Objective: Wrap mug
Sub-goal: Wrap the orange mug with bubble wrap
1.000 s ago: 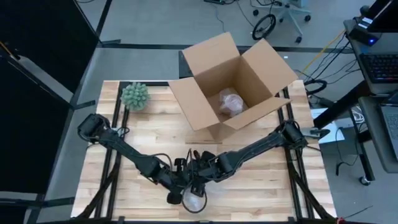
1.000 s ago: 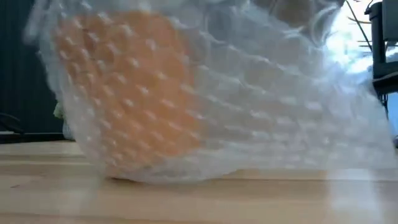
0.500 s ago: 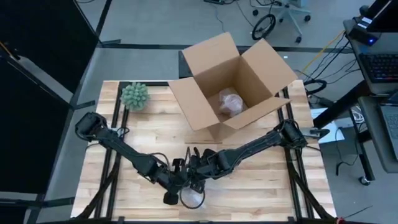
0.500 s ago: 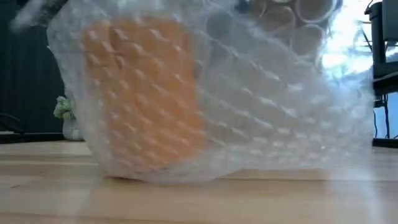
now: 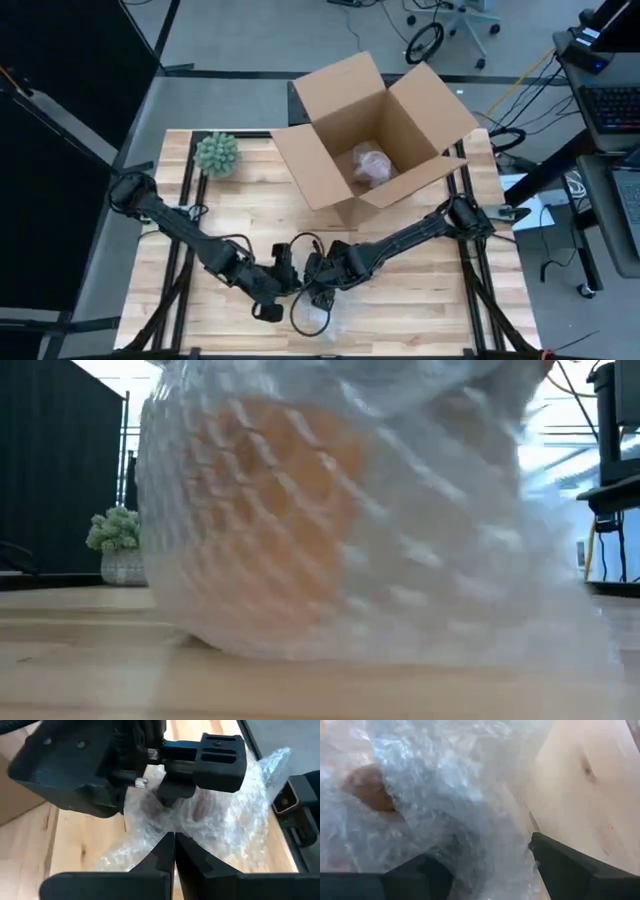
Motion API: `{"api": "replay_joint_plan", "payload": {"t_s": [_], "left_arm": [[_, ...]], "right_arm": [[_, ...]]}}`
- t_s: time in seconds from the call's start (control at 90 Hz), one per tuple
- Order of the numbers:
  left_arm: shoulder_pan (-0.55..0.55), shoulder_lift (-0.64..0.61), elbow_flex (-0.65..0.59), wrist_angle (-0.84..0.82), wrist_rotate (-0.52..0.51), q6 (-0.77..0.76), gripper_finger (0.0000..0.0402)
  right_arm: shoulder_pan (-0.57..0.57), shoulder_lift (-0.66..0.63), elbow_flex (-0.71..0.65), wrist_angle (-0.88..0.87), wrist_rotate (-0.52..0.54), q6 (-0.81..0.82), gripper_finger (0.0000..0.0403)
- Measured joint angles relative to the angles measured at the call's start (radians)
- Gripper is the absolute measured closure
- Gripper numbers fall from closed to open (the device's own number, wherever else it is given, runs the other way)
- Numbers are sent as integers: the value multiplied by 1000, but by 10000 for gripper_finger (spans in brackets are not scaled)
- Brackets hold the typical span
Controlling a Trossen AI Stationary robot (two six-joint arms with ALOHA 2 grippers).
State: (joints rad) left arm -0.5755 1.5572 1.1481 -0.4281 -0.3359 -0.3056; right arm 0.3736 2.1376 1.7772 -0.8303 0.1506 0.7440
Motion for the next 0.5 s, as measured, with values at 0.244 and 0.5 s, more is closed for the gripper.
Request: {"api": "replay_joint_plan", "payload": {"t_s": [0.244,0.5], "left_arm": [[-45,-27,-1,-104,-82,-54,401],[-69,-14,-1,-55,-105,-52,402]], "right_arm": [[-2,-2,99,-91,8,-38,172],[-8,-4,157,-95,3,-62,172]]}}
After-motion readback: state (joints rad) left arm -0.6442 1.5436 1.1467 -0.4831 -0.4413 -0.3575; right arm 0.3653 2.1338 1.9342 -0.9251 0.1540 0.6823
